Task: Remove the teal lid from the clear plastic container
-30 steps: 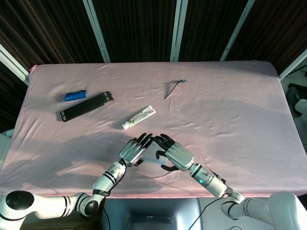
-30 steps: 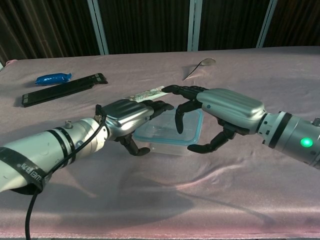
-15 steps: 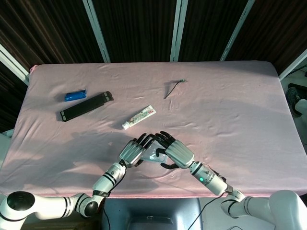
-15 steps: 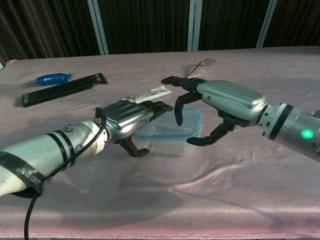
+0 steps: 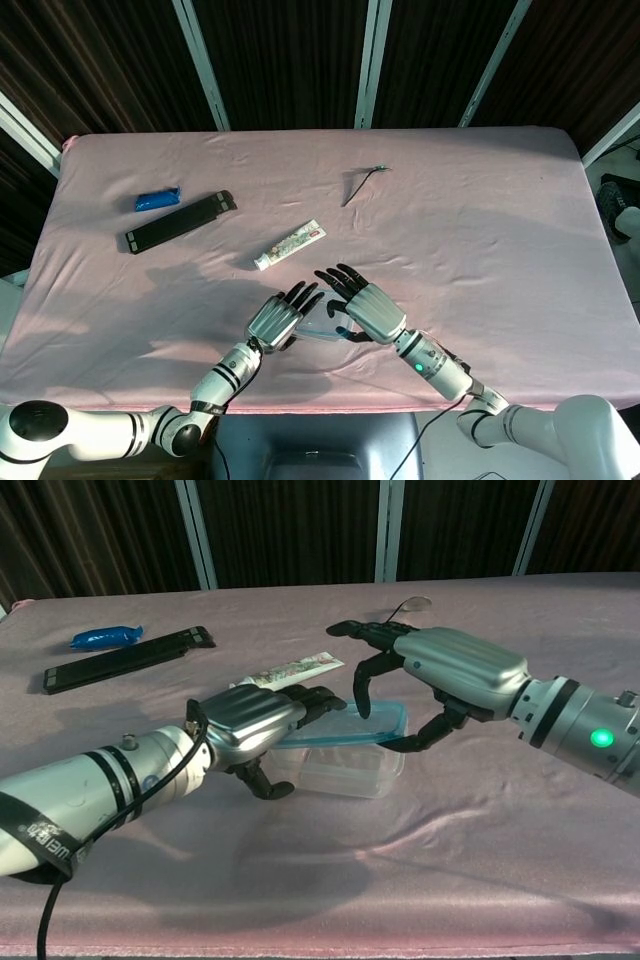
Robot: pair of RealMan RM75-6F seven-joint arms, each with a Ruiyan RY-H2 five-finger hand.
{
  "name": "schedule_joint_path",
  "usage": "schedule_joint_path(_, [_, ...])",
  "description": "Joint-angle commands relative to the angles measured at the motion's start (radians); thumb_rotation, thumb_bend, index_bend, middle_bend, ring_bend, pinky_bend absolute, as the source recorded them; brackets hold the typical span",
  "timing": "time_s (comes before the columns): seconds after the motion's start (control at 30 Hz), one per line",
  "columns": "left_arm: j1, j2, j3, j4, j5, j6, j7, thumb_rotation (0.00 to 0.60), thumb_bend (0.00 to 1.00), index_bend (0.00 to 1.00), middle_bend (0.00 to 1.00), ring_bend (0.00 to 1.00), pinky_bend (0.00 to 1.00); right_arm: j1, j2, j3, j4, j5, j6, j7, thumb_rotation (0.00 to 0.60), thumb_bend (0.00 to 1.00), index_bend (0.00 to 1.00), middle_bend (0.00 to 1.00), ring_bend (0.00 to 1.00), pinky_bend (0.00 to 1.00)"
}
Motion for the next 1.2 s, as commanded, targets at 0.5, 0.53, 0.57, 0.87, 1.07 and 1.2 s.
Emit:
schedule_joint_path(0.5, [0.023,0.02,0.007,0.0,0.126,0.03,-0.121,0.6,0.32,0.0,0.2,0.16,0.2,-0.004,-0.041,-0.014,0.086,-0.039,0.105,0.03,0.6,0.49,0.82,0.19,0.03,0.0])
schedule_joint_path(0.53, [0.025,0.02,0.008,0.002,0.148,0.037,-0.141,0.6,0.32,0.0,0.15,0.12,0.18,-0.004,-0.04,-0.014,0.087,-0.042,0.113,0.027,0.6,0.49,0.82,0.19,0.03,0.0])
schedule_joint_path(0.57, [0.028,0.019,0.008,0.006,0.165,0.044,-0.158,0.6,0.32,0.0,0.1,0.06,0.15,-0.004,-0.04,-0.014,0.087,-0.045,0.119,0.024,0.6,0.49,0.82,0.19,0.04,0.0])
schedule_joint_path(0.87, [0.048,0.024,0.014,0.044,0.274,0.094,-0.268,0.6,0.32,0.0,0.0,0.0,0.0,0.001,-0.022,-0.021,0.074,-0.068,0.151,-0.005,0.6,0.49,0.82,0.2,0.05,0.0])
schedule_joint_path(1.07, [0.06,0.036,0.016,0.04,0.291,0.105,-0.265,0.6,0.32,0.0,0.0,0.0,0.0,0.0,-0.008,-0.026,0.074,-0.085,0.178,-0.033,0.6,0.49,0.83,0.21,0.05,0.0])
schedule_joint_path(1.2, [0.076,0.053,0.027,0.023,0.317,0.133,-0.243,0.6,0.32,0.0,0.0,0.0,0.0,-0.008,0.018,-0.027,0.076,-0.09,0.197,-0.066,0.6,0.49,0.83,0.21,0.05,0.0])
